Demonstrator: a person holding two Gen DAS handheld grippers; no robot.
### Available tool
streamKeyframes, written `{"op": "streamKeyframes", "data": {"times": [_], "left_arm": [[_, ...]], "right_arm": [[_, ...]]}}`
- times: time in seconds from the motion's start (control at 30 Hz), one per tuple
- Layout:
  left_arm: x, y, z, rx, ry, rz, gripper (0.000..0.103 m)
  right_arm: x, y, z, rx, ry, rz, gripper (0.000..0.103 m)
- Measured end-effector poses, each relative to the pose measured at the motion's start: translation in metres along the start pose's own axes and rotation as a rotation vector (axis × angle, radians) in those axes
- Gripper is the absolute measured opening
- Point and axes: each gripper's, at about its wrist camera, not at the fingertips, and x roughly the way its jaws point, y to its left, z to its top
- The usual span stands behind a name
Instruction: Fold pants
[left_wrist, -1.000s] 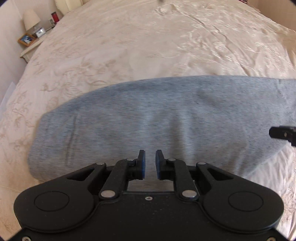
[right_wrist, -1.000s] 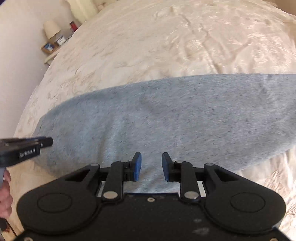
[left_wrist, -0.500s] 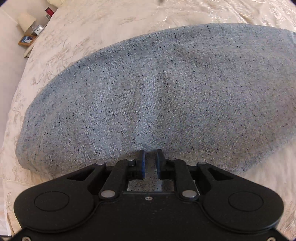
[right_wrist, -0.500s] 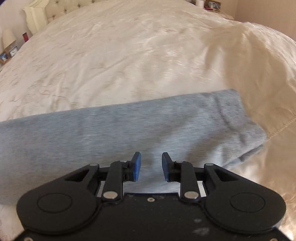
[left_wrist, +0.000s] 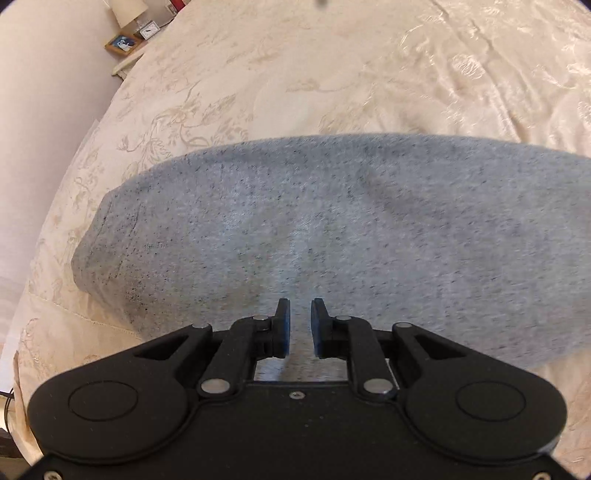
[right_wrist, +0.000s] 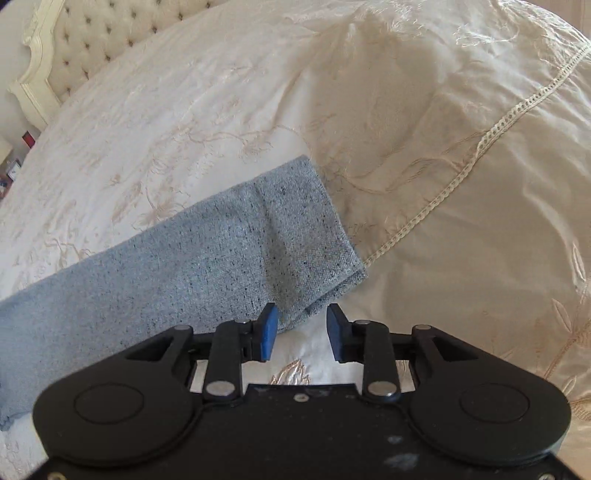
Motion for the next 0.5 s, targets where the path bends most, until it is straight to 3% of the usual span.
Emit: {"op": "streamKeyframes", "data": {"times": [0.13,0.27,0.4,0.5], "left_arm": [[-0.023,-0.032,0.006,0.009,-0.036,-0.06,0.023],[-0.042,-0.068,0.011,0.055,-0.066,-0.114,0.023],[-0.047,-0.096,0.014,0.091,-0.058,-0.155,0.023],[-0.046,-0.109,0.015,0.108,-0.049,-0.162,0.023]], "right_arm": [[-0.001,-0.005,0.014,-0.017,-0.031,0.0,0.037],[0.013,-0.016,0.021,0.036,0.042,-0.021,0.039],[0.024,-0.032,0.017,0.164,0.075,0.024,0.039],[0.032,-0.036,0.014,0.17,0.087,0.046,0.04]]}}
